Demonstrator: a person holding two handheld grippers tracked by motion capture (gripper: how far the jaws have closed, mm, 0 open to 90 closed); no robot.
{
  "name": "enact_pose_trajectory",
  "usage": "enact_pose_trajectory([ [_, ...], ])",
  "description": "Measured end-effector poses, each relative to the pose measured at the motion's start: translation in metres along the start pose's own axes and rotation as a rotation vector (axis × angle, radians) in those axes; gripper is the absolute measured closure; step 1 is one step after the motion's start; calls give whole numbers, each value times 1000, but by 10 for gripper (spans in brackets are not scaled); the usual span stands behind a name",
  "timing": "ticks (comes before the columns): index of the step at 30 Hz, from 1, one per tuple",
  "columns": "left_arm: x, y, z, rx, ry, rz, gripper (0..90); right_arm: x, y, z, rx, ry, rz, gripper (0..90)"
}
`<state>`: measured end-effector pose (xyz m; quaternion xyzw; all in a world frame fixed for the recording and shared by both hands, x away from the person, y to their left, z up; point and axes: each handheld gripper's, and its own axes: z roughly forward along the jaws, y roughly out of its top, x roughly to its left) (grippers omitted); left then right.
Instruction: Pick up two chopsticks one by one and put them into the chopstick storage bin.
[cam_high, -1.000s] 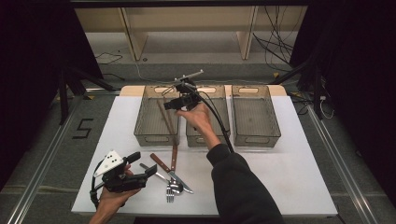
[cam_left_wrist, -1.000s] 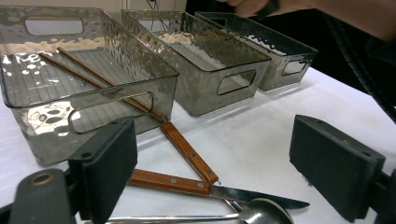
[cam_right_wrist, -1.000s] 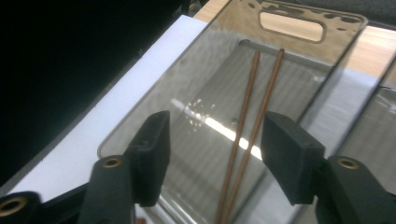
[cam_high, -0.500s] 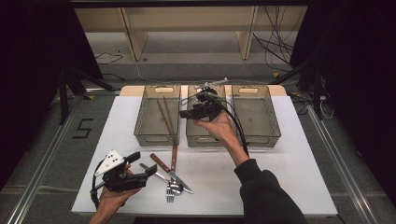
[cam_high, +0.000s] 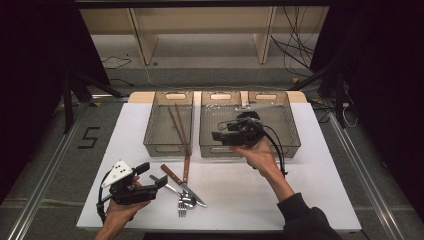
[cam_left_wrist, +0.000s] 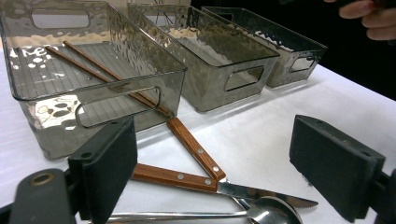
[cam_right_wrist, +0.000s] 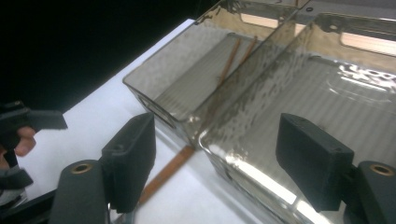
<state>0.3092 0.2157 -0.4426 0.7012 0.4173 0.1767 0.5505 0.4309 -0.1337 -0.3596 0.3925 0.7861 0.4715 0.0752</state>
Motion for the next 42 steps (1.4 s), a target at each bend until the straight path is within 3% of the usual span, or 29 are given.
enact_pose_trajectory([
  [21,0,2,6,21,0,3,144,-31,-92,-69,-63,-45,82,277],
  [37,9,4,14,55,28,-16,144,-30,-133,-85,-118,-60,83,250],
  [42,16,2,17,77,48,-21,144,-28,-141,-84,-113,-78,63,241],
])
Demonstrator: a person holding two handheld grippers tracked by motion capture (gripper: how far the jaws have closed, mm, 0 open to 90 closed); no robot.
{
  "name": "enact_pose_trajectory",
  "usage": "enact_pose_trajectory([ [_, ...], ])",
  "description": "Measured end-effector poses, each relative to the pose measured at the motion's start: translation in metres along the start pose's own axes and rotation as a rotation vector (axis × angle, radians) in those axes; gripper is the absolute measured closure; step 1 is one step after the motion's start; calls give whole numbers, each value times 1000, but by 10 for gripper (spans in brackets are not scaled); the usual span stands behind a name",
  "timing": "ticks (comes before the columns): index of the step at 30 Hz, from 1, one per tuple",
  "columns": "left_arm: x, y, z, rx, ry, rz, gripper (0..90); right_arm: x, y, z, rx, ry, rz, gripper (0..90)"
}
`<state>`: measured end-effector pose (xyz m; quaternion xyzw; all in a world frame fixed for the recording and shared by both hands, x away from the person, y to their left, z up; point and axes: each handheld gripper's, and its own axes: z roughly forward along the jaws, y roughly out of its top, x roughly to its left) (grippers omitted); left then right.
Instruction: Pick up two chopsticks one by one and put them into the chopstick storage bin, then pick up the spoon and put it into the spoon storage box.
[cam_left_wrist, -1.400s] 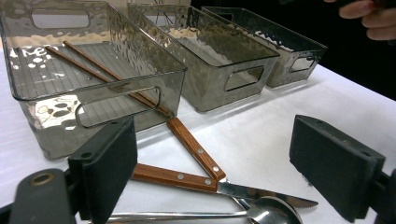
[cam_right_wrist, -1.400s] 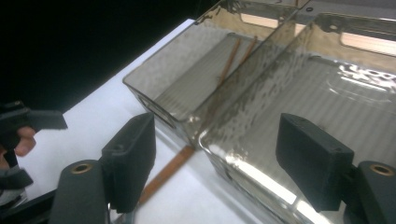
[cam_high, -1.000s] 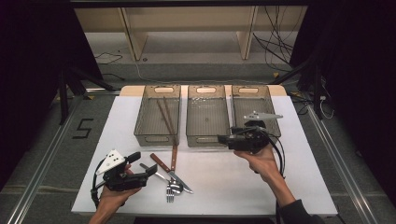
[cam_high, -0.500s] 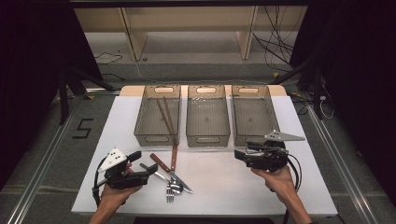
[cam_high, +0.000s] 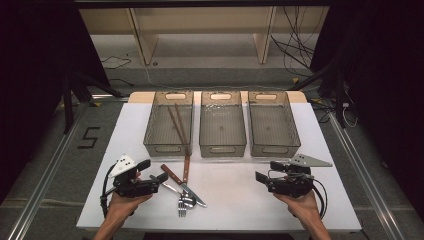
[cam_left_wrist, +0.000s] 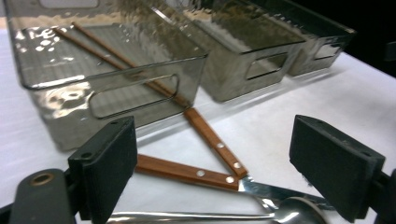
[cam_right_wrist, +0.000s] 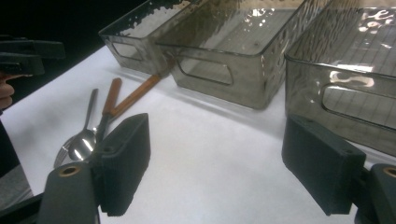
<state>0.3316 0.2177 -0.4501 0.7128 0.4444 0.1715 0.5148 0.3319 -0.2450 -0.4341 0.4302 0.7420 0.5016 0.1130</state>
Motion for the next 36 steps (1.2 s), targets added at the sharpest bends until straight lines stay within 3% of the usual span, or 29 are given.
enact_pose_trajectory([
  [7,9,1,1,1,16,-15,144,6,-7,2,22,-12,-30,228],
  [22,11,5,14,58,13,18,150,10,-16,1,34,-14,-28,209],
  [26,14,9,18,87,36,40,169,10,-17,1,35,-6,-34,209],
  [29,16,13,21,110,49,68,251,11,-17,2,46,-7,-34,209],
  [33,18,16,27,151,66,105,477,12,-17,2,47,-7,-41,210],
  [36,17,15,33,208,82,144,642,13,-16,2,44,-8,-43,212],
])
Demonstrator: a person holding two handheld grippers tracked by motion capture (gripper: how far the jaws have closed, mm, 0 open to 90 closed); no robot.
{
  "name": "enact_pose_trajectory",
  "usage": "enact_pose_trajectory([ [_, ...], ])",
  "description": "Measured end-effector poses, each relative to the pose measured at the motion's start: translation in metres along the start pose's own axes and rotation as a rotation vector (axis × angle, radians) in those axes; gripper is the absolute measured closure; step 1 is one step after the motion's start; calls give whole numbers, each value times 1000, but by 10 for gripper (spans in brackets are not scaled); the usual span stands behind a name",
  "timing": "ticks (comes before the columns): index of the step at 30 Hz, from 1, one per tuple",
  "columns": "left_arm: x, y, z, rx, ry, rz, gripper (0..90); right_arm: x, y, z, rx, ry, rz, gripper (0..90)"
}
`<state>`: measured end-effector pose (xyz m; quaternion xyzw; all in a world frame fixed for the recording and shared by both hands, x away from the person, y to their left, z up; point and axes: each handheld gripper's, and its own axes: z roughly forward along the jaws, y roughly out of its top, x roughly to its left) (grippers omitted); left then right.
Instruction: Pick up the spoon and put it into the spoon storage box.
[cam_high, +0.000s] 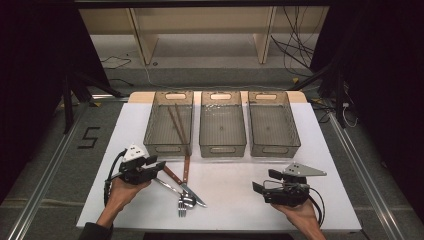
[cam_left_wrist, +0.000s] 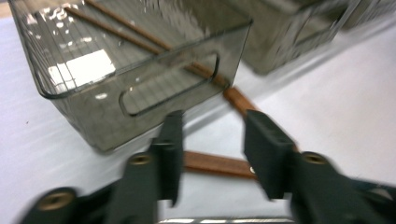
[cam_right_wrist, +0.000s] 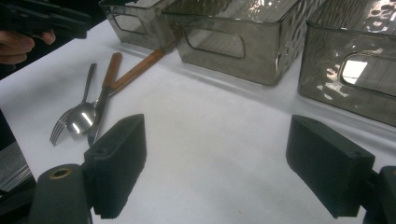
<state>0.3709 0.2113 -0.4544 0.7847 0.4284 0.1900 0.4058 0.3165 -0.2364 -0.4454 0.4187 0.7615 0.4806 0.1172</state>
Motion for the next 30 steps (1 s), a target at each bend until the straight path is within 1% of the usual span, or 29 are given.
enact_pose_trajectory([
  [2,0,-1,4,37,-7,13,729,0,0,0,1,-1,0,213],
  [4,1,-3,8,75,0,40,805,1,0,1,0,-2,-5,213],
  [5,1,-4,9,92,3,45,835,1,1,1,1,-3,-7,214],
  [6,2,-5,11,109,-6,54,863,2,1,1,3,-3,-6,214],
  [7,3,-6,14,123,-14,55,884,2,1,1,5,-3,-7,214],
  [9,4,-8,18,157,-26,59,885,2,1,1,5,-1,-11,215],
  [10,4,-9,20,176,-24,75,886,3,1,1,5,-2,-12,215],
  [11,3,-10,21,187,-24,79,886,3,1,1,5,-2,-12,215],
  [13,2,-11,23,205,-39,90,886,3,1,1,5,-2,-13,216],
  [14,1,-11,24,218,-42,104,886,3,1,1,6,-2,-12,216],
  [18,-1,-13,26,244,-44,113,886,3,1,1,10,0,-13,217],
  [21,-2,-16,27,273,-45,113,885,3,1,1,11,-2,-13,217],
  [22,-2,-16,27,275,-48,119,886,3,1,1,9,-1,-13,217],
  [24,-2,-16,25,295,-53,121,886,3,1,1,9,-3,-15,218],
  [26,-4,-17,23,307,-47,124,886,3,1,0,7,-3,-15,218],
  [30,-5,-18,16,350,-50,136,885,3,1,0,7,-5,-19,219],
])
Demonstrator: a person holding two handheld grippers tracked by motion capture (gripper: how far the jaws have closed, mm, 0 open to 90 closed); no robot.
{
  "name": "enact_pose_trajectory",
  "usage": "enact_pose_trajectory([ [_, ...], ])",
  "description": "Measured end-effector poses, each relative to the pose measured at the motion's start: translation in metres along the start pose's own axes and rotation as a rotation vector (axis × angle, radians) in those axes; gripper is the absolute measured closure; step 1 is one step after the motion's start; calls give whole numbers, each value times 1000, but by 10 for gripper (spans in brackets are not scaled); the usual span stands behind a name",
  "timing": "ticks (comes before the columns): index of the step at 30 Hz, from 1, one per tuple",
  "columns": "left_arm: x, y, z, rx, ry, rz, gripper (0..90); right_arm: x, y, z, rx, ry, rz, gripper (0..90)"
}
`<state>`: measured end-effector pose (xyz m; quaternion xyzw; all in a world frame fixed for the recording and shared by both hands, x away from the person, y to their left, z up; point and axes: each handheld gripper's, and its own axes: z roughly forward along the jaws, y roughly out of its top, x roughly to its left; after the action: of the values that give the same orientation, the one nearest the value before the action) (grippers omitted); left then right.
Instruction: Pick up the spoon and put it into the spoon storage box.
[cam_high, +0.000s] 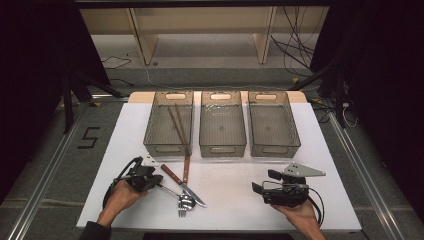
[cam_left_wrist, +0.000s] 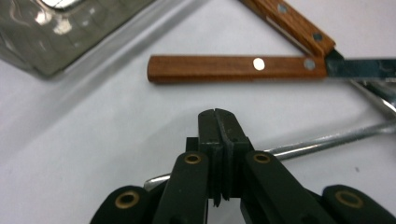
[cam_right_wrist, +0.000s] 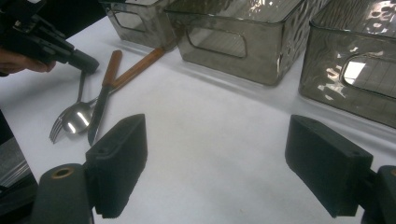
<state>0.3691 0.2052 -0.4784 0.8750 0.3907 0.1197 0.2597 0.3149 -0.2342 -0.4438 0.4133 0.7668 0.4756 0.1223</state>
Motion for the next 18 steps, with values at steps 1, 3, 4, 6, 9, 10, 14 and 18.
enact_pose_trajectory([
  [1,-1,-1,-1,12,5,3,885,0,0,0,0,0,-1,218],
  [3,-3,-3,-4,33,10,9,884,0,0,-1,-1,-1,-1,218],
  [4,-4,-4,-5,43,8,11,884,0,0,-1,-2,-1,-1,219],
  [6,-5,-6,-8,58,10,8,882,0,0,-1,0,-2,2,219],
  [9,-7,-10,-11,74,11,4,870,0,0,-1,0,-4,0,219],
  [10,-8,-10,-13,84,11,12,867,0,0,-1,1,-4,1,219],
  [14,-14,-14,-17,114,12,16,860,0,0,-1,3,-5,1,219],
  [18,-18,-17,-22,155,0,28,858,0,0,-1,3,-4,-1,219],
])
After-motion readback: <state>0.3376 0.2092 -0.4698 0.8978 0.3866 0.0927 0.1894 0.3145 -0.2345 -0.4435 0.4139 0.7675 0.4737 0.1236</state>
